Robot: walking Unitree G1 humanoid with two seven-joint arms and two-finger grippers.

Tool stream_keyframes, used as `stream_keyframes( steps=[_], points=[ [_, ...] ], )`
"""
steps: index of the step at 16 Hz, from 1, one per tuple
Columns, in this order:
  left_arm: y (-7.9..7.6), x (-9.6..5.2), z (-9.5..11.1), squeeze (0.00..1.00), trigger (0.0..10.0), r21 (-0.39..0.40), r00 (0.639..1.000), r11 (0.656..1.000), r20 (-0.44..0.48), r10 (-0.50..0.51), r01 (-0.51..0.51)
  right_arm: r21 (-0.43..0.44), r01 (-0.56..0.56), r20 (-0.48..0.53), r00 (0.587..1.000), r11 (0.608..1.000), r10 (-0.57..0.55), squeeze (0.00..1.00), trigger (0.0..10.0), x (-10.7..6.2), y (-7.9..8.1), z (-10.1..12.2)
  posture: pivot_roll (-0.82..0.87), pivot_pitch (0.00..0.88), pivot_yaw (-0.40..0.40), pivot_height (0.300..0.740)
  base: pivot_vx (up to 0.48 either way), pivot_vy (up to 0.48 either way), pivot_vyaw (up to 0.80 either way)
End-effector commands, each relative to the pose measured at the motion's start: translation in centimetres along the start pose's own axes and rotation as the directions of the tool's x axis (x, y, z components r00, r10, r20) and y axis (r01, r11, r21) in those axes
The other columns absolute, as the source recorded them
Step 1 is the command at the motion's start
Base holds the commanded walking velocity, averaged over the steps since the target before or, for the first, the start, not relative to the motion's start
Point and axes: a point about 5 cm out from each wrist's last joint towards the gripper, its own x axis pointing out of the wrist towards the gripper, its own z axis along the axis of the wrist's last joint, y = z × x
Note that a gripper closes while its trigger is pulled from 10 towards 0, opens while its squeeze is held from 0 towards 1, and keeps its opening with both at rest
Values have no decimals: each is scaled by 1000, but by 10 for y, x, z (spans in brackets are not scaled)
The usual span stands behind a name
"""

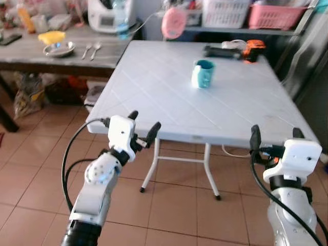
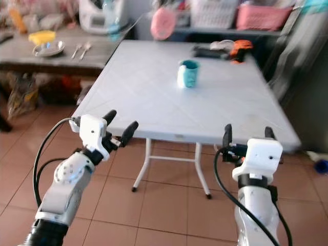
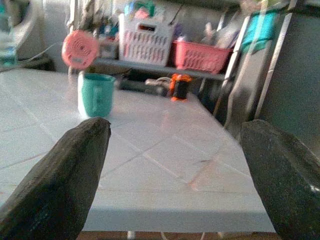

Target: Setting the table

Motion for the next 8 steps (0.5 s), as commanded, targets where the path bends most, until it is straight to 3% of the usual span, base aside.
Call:
stream_keyframes(
  steps=[1, 8],
  points=[
    [-2, 0, 3, 0, 10000, 11, 1000, 1000, 5, -7, 7, 1, -22, 10, 1000, 1000, 22, 0, 10000, -1, 3, 4, 60, 37, -13, 740, 375, 0, 0],
    [0, 2, 8, 0, 10000, 5, 1000, 1000, 15, 6, -6, -1, -31, -1, 1000, 1000, 31, 0, 10000, 0, 6, 3, 63, 51, -14, 740, 371, 0, 0]
  ],
)
